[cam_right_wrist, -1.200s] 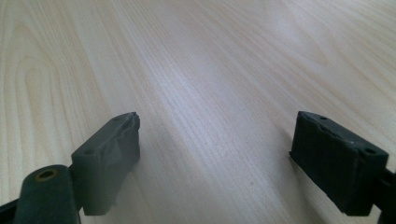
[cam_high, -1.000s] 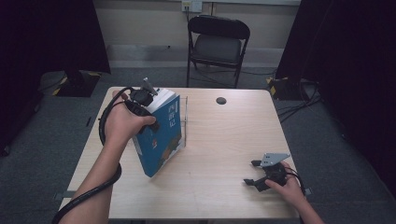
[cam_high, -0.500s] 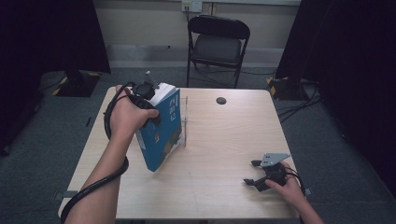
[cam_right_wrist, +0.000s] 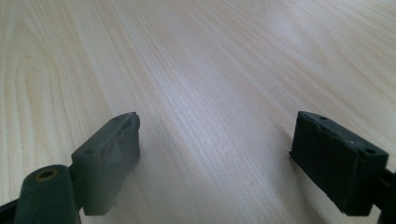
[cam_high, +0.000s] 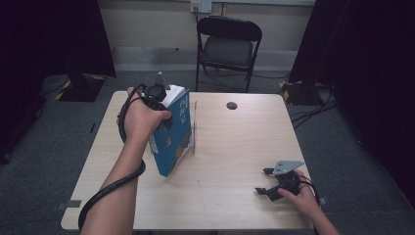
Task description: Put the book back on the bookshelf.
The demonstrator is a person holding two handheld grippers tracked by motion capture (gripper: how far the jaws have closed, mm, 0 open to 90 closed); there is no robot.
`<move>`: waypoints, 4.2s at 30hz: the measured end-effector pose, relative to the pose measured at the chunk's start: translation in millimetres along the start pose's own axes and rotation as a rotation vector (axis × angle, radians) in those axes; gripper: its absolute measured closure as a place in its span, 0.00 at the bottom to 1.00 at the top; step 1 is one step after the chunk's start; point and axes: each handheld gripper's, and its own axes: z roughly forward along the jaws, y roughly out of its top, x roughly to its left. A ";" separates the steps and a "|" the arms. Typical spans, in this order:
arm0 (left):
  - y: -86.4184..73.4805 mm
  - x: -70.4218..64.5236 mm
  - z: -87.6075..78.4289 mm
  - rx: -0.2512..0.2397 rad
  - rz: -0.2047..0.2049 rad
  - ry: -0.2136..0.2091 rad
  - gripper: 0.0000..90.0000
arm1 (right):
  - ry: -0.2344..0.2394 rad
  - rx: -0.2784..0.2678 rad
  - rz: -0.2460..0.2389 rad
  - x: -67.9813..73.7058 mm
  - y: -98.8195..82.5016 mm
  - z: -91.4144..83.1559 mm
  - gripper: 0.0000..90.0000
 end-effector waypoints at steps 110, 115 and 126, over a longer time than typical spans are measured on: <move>39.5 -7.1 48.2 -0.108 -0.122 0.141 0.67 | -0.003 0.000 -0.003 -4.0 1.2 1.6 0.16; 38.1 -6.9 48.2 -0.115 -0.118 0.131 0.66 | -0.003 0.000 -0.003 -4.0 1.2 1.6 0.16; 29.9 -4.5 40.6 -0.177 -0.108 0.092 0.59 | -0.006 -0.002 -0.001 -3.8 1.3 1.7 0.16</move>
